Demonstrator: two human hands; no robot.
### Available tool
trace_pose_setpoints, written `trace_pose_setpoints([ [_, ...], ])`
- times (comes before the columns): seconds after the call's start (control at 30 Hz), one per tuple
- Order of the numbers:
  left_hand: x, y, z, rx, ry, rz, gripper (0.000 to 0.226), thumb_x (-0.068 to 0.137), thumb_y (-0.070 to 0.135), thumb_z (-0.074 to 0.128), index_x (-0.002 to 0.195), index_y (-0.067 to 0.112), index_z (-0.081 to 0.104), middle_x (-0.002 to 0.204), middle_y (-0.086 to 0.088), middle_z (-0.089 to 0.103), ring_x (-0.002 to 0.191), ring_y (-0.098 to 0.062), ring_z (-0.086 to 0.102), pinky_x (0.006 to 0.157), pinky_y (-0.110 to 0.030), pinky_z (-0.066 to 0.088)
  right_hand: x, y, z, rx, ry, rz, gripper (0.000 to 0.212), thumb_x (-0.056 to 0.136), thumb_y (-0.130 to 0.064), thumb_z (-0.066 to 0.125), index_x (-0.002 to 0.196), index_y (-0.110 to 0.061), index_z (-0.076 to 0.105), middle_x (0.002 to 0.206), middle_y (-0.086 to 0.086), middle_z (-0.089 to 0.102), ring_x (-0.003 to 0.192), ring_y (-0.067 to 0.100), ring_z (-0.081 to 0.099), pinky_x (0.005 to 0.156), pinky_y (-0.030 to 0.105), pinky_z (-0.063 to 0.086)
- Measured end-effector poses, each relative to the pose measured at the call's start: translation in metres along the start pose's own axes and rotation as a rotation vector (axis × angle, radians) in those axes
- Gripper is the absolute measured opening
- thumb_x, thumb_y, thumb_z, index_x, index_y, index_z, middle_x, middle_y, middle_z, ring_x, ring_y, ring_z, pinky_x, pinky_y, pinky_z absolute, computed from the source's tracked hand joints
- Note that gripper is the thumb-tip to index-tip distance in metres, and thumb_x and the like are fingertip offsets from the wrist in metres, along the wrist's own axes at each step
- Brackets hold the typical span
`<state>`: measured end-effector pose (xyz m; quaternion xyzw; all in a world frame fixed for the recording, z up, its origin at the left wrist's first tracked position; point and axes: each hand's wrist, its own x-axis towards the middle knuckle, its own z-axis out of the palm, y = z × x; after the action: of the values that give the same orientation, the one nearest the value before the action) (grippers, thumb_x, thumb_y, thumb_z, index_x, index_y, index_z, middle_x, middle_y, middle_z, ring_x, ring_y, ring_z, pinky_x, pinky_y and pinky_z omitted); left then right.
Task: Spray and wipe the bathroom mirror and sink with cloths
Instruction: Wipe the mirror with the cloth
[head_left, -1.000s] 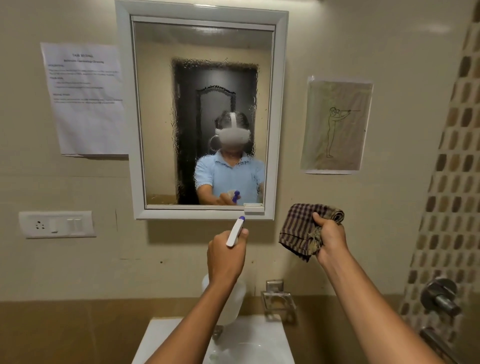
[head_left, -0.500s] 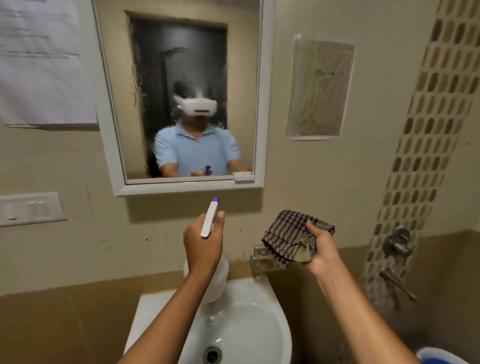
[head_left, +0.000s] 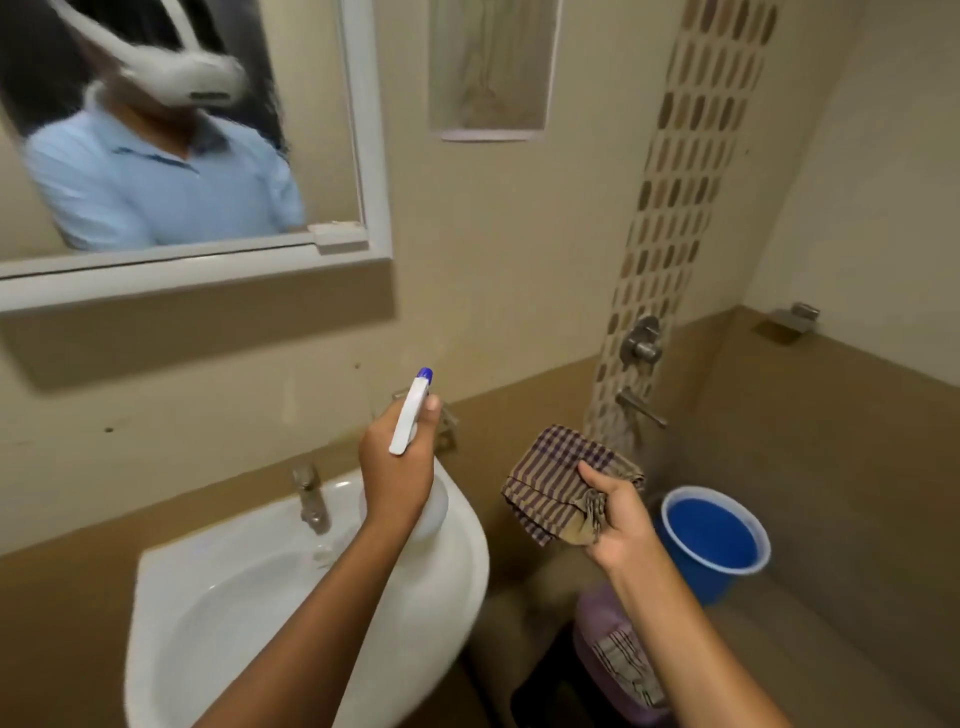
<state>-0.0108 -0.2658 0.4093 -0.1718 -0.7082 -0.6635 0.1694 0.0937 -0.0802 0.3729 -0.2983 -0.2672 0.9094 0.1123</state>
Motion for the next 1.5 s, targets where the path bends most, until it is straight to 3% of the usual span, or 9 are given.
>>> trace_pose_setpoints([
  [0.1, -0.008, -0.008, 0.036, -0.045, -0.097, -0.038, 0.043, 0.087, 0.052, 0.057, 0.064, 0.017, 0.050, 0.056, -0.020, 0.046, 0.053, -0.042, 0.042, 0.050, -0.049, 0.041, 0.008, -0.017, -0.034, -0.005, 0.061, -0.038, 0.022, 0.099, -0.012, 0.049, 0.113, -0.001, 0.063, 0.093, 0.020, 0.075, 0.076, 0.033, 0.074, 0.065, 0.055, 0.057],
  [0.27, -0.032, -0.014, 0.110, -0.046, -0.261, -0.075, 0.048, 0.088, 0.051, 0.055, 0.066, 0.009, 0.055, 0.061, -0.023, 0.051, 0.059, -0.043, 0.049, 0.056, -0.050, 0.044, 0.020, -0.054, -0.090, -0.015, 0.186, -0.066, 0.026, 0.096, -0.015, 0.055, 0.119, -0.004, 0.062, 0.116, 0.019, 0.069, 0.105, 0.036, 0.065, 0.089, 0.052, 0.051],
  [0.43, -0.059, -0.022, 0.181, -0.079, -0.439, -0.079, 0.021, 0.093, 0.029, 0.062, 0.083, 0.012, 0.069, 0.067, -0.019, 0.063, 0.059, -0.034, 0.059, 0.059, -0.043, 0.048, 0.033, -0.084, -0.151, 0.053, 0.246, -0.097, 0.019, 0.099, -0.013, 0.050, 0.108, -0.006, 0.065, 0.093, 0.015, 0.075, 0.081, 0.031, 0.073, 0.071, 0.044, 0.059],
  [0.53, -0.077, -0.036, 0.218, -0.079, -0.573, -0.180, 0.021, 0.090, 0.040, 0.064, 0.097, 0.021, 0.070, 0.080, -0.012, 0.070, 0.071, -0.023, 0.066, 0.065, -0.036, 0.053, 0.040, -0.095, -0.184, 0.085, 0.288, -0.094, 0.019, 0.099, -0.011, 0.047, 0.103, -0.005, 0.065, 0.085, 0.014, 0.076, 0.072, 0.028, 0.074, 0.058, 0.040, 0.061],
  [0.7, -0.104, -0.063, 0.263, -0.085, -0.772, -0.314, 0.027, 0.089, 0.027, 0.065, 0.107, 0.007, 0.067, 0.085, 0.003, 0.068, 0.076, 0.004, 0.064, 0.066, -0.007, 0.045, 0.050, -0.100, -0.231, 0.096, 0.392, -0.025, 0.021, 0.099, -0.014, 0.050, 0.109, -0.004, 0.065, 0.099, 0.017, 0.072, 0.094, 0.033, 0.065, 0.074, 0.044, 0.055],
  [0.9, -0.122, -0.112, 0.291, -0.097, -1.028, -0.307, 0.037, 0.086, 0.036, 0.068, 0.122, 0.035, 0.059, 0.117, 0.001, 0.067, 0.113, -0.020, 0.063, 0.094, -0.034, 0.051, 0.056, -0.082, -0.276, 0.136, 0.540, 0.038, 0.024, 0.100, -0.017, 0.048, 0.114, -0.002, 0.061, 0.109, 0.019, 0.066, 0.100, 0.036, 0.062, 0.086, 0.048, 0.050],
  [1.1, -0.133, -0.157, 0.304, -0.026, -1.141, -0.330, 0.021, 0.088, 0.015, 0.067, 0.107, 0.010, 0.062, 0.089, 0.008, 0.064, 0.087, 0.002, 0.063, 0.076, -0.010, 0.046, 0.067, -0.051, -0.297, 0.098, 0.712, 0.054, 0.036, 0.096, -0.013, 0.056, 0.131, -0.004, 0.055, 0.121, 0.020, 0.063, 0.111, 0.039, 0.059, 0.095, 0.053, 0.049],
  [1.27, -0.135, -0.198, 0.313, -0.023, -1.244, -0.335, 0.035, 0.089, 0.015, 0.067, 0.119, 0.030, 0.057, 0.110, 0.011, 0.066, 0.105, 0.003, 0.061, 0.087, -0.011, 0.046, 0.088, -0.024, -0.310, 0.062, 0.844, 0.054, 0.023, 0.092, 0.002, 0.058, 0.114, -0.005, 0.057, 0.115, 0.016, 0.062, 0.111, 0.040, 0.058, 0.096, 0.056, 0.048],
  [1.5, -0.148, -0.255, 0.328, -0.009, -1.308, -0.350, 0.051, 0.086, 0.016, 0.070, 0.134, 0.010, 0.052, 0.127, 0.002, 0.063, 0.117, -0.003, 0.058, 0.100, -0.018, 0.044, 0.120, 0.006, -0.337, 0.096, 0.965, 0.044, 0.028, 0.089, 0.005, 0.062, 0.117, -0.001, 0.061, 0.113, 0.019, 0.065, 0.090, 0.034, 0.064, 0.077, 0.048, 0.056],
])
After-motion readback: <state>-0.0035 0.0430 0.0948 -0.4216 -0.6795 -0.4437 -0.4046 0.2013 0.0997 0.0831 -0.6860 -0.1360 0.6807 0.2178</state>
